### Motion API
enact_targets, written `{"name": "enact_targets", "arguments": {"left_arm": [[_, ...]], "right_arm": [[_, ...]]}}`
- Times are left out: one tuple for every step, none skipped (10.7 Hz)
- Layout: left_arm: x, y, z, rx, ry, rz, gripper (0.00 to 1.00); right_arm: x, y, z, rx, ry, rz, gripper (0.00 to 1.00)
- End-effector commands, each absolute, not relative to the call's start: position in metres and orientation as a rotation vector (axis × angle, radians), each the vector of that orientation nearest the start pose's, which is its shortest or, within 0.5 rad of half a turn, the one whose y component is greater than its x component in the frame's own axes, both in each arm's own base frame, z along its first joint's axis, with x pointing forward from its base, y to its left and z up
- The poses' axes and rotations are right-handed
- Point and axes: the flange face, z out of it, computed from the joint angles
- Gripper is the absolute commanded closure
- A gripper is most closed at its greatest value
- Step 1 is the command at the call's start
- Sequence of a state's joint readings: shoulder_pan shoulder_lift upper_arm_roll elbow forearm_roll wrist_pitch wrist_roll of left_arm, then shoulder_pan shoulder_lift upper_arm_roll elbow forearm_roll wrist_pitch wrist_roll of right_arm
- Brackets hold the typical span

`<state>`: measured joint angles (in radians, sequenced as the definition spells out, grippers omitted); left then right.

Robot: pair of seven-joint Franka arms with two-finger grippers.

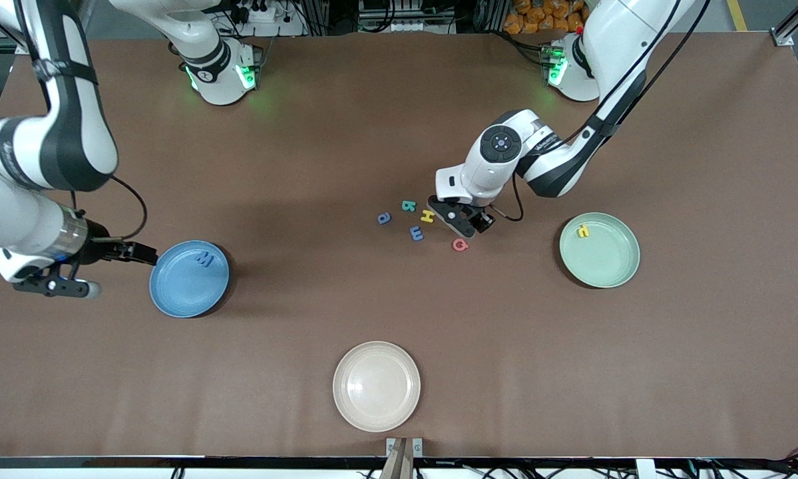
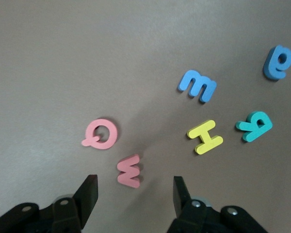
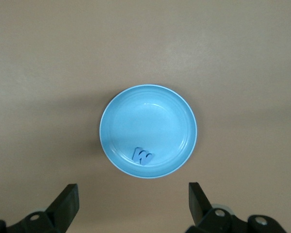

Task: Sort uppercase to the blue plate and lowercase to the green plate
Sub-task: 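Grasp the pink lowercase letter with the left gripper while the right withdraws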

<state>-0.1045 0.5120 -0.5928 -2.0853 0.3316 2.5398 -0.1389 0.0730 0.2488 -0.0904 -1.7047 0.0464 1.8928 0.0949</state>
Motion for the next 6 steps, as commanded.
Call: {"name": "enact_targets", "arguments": {"left_arm": [[0.450, -0.377, 0.205, -3.001, 1.234, -0.054, 0.30], [0.454, -0.372, 0.199, -2.990, 1.237, -0.066, 0.31], [0.452, -0.371, 0.192, -2.982, 1.241, -0.065, 0.31], [0.452, -0.370, 0.187, -2.966, 1.248, -0.066, 0.32], [0.451, -0.369, 0.182, -2.967, 1.232, -0.074, 0.32], [0.448, -0.372, 0.176, -2.975, 1.214, -0.063, 0.33]], "right_arm": [[0.611, -0.017, 0.471, -3.090, 0.218, 0.058, 0.00], [0.607, -0.023, 0.481, -3.087, 0.228, 0.045, 0.00], [0.605, -0.026, 0.488, -3.085, 0.237, 0.036, 0.00], [0.602, -0.028, 0.497, -3.084, 0.241, 0.017, 0.00], [0.600, -0.029, 0.502, -3.083, 0.243, 0.010, 0.00], [0.598, -0.030, 0.507, -3.082, 0.245, 0.003, 0.00]]}}
